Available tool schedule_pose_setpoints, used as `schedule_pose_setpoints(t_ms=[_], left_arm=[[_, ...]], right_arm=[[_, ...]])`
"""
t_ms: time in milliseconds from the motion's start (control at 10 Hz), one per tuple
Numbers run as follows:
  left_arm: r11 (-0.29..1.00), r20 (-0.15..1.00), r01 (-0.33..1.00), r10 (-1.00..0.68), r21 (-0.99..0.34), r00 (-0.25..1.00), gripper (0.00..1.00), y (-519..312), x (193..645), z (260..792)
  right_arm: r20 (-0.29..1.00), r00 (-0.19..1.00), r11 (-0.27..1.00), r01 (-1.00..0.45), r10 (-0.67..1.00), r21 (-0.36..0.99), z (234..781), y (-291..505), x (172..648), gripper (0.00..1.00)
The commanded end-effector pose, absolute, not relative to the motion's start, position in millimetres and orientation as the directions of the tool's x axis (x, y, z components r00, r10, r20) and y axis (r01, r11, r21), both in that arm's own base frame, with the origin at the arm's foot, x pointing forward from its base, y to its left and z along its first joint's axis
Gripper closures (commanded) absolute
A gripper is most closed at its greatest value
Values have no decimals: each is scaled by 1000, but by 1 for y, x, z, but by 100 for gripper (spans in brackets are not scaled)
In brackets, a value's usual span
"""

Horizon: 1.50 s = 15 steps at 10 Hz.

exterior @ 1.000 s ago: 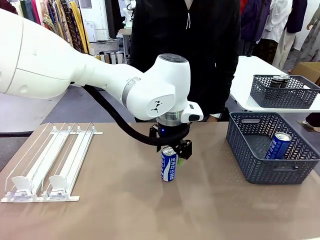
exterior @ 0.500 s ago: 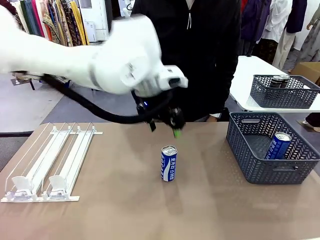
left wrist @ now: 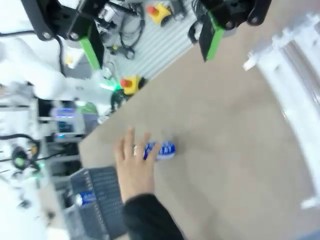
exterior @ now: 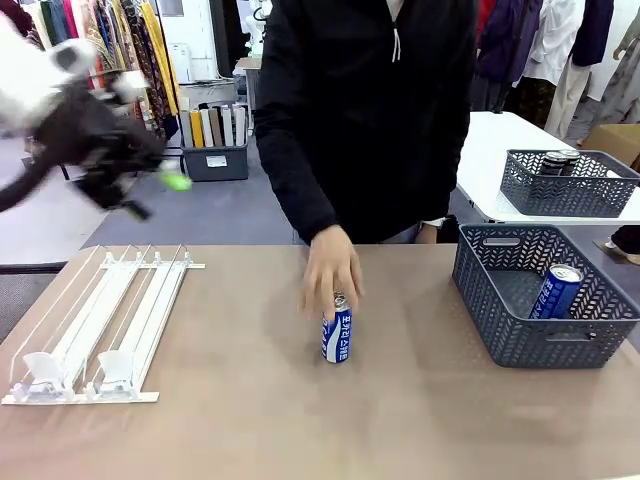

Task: Retrieve and store the cans from the dispenser.
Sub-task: Pick up one can from the Automatic Can Dispenser and place it in the middle of the table.

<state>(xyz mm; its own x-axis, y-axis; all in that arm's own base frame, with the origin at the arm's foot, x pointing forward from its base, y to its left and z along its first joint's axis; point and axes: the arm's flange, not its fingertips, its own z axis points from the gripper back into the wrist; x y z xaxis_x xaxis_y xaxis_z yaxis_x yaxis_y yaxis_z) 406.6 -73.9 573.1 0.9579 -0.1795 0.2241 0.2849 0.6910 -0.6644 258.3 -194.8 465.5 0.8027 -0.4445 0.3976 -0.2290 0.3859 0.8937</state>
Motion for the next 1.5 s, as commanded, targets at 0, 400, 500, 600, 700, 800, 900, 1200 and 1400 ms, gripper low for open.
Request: schedule_pose_setpoints(t_ms=[0, 400, 500, 600, 700, 800, 900, 1200, 1400], left_arm=[[568, 177, 222, -135, -792, 975, 0, 17, 395, 555], [411, 84, 51, 62, -910, 995, 0, 131, 326, 470], [406, 82, 46, 71, -913, 994, 0, 137, 320, 454], [461, 38, -2, 78, -887, 996, 0, 136, 324, 447], [425, 59, 26, 64, -905, 996, 0, 147, 316, 460], [425, 59, 26, 64, -905, 996, 0, 147, 316, 460], [425, 59, 26, 64, -905, 996, 0, 147, 316, 460], [425, 59, 26, 64, -905, 996, 0, 147, 316, 460], [425, 59, 26, 64, -905, 996, 0, 147, 316, 460]], right_arm=[[403, 802, 379, -240, -442, 894, 467, -195, 258, 0], [403, 802, 379, -240, -442, 894, 467, -195, 258, 0], [403, 802, 379, -240, -442, 894, 467, -195, 258, 0], [403, 802, 379, -240, -442, 894, 467, -195, 258, 0], [403, 802, 379, -240, -442, 894, 467, -195, 258, 0], [403, 802, 379, -240, -442, 894, 467, -195, 258, 0], [403, 802, 379, -240, -442, 894, 467, -195, 258, 0], [403, 802, 379, -240, -442, 894, 467, -195, 258, 0], [403, 802, 379, -240, -442, 894, 467, -195, 258, 0]])
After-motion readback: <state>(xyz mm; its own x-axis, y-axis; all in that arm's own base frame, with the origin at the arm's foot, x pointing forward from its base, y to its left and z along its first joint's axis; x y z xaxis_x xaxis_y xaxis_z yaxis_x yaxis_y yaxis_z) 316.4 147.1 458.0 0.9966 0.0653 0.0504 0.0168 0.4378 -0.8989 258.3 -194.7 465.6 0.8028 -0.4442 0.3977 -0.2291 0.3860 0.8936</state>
